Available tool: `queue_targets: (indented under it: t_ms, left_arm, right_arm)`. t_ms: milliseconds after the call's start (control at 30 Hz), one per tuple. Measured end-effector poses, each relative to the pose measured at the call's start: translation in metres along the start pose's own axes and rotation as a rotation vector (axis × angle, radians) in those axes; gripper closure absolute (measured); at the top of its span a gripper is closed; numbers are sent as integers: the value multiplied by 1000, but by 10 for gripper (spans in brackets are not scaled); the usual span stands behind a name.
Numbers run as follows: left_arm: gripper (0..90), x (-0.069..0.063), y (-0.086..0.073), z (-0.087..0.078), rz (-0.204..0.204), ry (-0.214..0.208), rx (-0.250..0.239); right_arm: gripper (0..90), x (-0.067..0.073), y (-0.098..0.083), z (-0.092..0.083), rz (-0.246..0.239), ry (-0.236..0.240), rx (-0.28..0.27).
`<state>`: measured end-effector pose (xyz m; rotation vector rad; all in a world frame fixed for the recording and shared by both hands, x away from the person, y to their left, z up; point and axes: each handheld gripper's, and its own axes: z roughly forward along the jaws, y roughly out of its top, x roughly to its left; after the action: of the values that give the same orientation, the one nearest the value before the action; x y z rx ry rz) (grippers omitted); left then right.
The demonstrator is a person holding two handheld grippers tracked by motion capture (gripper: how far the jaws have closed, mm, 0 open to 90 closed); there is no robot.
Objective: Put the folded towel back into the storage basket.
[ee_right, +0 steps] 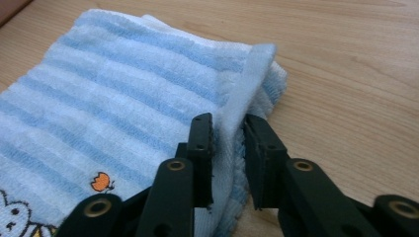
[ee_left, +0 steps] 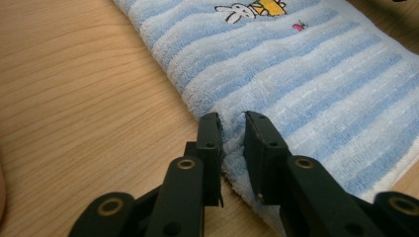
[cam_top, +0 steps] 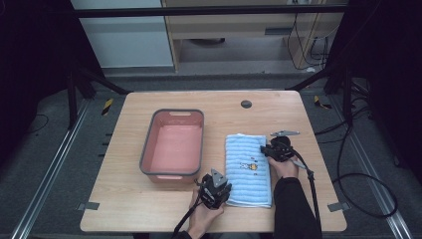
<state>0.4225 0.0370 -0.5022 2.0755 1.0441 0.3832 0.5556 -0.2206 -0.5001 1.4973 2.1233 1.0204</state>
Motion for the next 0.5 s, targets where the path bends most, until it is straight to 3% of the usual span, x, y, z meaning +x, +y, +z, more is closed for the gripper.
queue_targets:
  t_ms: [133,367,500]
  left_arm:
    - [829,-2,-1,0,5,4,-6]
    - [876,0,-1,-1,-42,-16,-23]
    - [881,1,1,-4,-40,-26,-46]
  right_arm:
    - [817,2,0,0,-3,8,-2]
    - [839,3,1,-2,-5,11,-10]
    - [842,2,3,-7,-11,10,-27]
